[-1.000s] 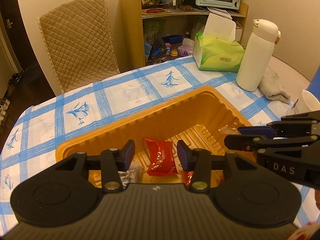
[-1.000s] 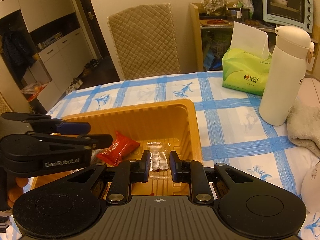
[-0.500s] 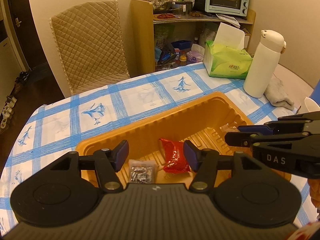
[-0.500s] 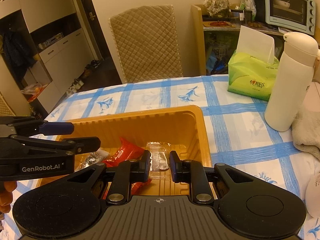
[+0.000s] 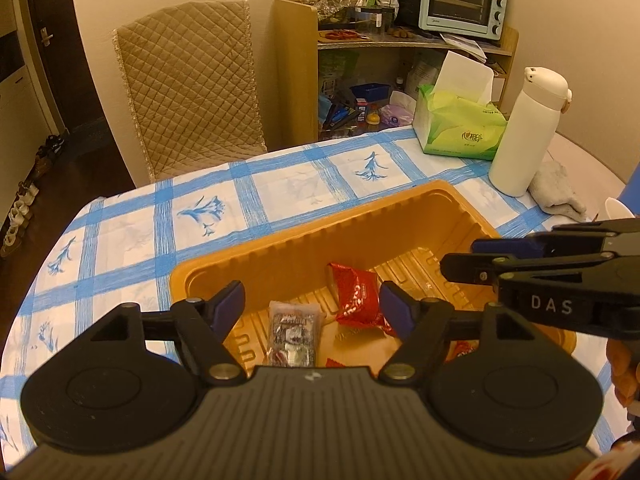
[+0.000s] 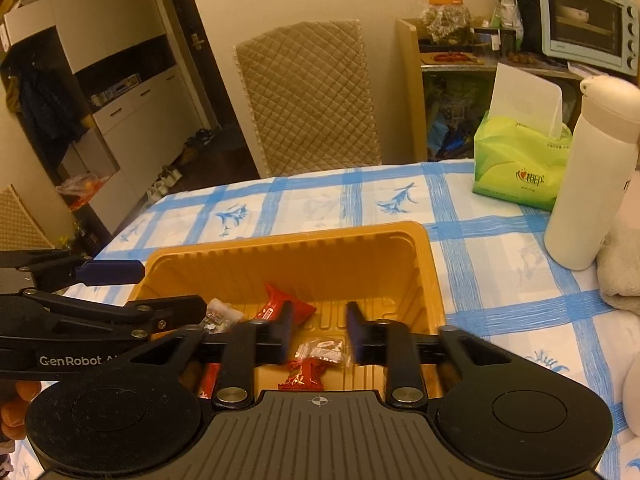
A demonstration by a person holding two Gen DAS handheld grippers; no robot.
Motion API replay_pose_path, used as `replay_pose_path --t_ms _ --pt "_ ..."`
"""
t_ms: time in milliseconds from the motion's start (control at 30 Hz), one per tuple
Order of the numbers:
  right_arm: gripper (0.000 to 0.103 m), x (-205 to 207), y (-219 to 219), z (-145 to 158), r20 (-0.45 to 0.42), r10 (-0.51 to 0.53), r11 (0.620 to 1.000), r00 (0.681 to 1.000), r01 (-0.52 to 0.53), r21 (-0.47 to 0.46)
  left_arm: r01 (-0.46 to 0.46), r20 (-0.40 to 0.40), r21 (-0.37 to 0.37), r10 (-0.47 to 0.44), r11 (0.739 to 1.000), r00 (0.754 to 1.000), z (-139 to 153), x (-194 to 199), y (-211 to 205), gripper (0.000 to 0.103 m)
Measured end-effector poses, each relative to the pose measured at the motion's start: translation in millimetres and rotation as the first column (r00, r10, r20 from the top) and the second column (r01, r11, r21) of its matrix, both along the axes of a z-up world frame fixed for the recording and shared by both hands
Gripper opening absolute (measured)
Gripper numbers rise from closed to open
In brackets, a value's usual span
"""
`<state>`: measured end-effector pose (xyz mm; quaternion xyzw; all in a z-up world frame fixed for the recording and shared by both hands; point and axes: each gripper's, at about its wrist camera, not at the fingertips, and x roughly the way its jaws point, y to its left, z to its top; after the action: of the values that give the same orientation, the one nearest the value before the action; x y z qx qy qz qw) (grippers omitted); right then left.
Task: Organize snacks
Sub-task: 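Open the left tool to drop the red snack while the right tool drops its candy, then move both open tools back toward the remaining snacks on the cloth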
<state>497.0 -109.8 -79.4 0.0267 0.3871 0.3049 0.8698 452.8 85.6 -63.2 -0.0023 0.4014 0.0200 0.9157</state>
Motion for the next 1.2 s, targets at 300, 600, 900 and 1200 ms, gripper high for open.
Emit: replay_pose_path --t_ms 300,600,900,1200 --pt "0.067 -17 -4 9 0.037 0.015 0.999 0.999 -0.016 0.031 -0.019 0.005 -0.012 0.019 1.0 1.0 6 -21 3 0.078" --pt "0.08 -41 -16 22 0.052 0.004 0.999 0.999 -0.006 0.054 -0.032 0.035 -0.025 0.033 0.999 0.999 21 -47 3 0.083" --pt "0.087 -76 -39 42 0.086 -0.032 0.997 0.996 0.025 0.076 -0.011 0.08 -0.028 0.013 1.0 0.997 45 -85 -7 0.087" --pt "0.089 -118 -68 62 0.113 -0.06 0.995 0.992 0.05 0.085 -0.008 0.122 -0.062 0.016 0.998 0.992 67 -130 -12 0.087"
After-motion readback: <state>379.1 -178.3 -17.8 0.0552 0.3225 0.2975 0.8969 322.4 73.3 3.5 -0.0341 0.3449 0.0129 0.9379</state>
